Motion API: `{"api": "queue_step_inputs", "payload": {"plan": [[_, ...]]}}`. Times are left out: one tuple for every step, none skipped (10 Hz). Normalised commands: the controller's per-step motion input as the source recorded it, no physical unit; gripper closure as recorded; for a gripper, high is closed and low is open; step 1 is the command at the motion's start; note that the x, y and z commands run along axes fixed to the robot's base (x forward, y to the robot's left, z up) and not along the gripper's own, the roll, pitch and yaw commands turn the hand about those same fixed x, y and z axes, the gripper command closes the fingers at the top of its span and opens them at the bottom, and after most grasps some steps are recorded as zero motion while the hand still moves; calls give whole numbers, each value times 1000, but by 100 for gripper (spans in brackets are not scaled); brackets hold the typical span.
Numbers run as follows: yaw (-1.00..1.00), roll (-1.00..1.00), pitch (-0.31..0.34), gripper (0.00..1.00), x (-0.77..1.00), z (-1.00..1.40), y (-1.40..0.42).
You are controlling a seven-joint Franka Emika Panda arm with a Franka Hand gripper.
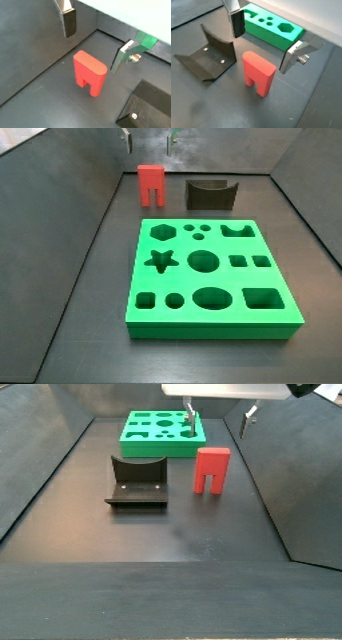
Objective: Pick up the square-circle object. Move up. Place the square-circle object on the fixture. Regrasp the square-circle object. Rotate the square-circle object. Move to above the board. Insert the square-circle object.
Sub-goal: Rotate the square-circle object.
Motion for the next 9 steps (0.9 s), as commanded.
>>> {"api": "queue_step_inputs", "payload": {"plan": [[412, 3, 37, 0, 33, -15, 1], [233, 3, 36, 0, 33, -13, 1], [154, 3, 36, 0, 0, -1000, 0], [96, 6, 14, 0, 17, -1000, 2], [79, 8, -2, 0, 24, -1000, 3], [60, 10, -17, 0, 29, -1000, 3], [54, 11, -24, 0, 31, -916, 3], [48, 12, -29, 0, 31, -706, 3], [47, 13, -29, 0, 31, -551, 3]]}}
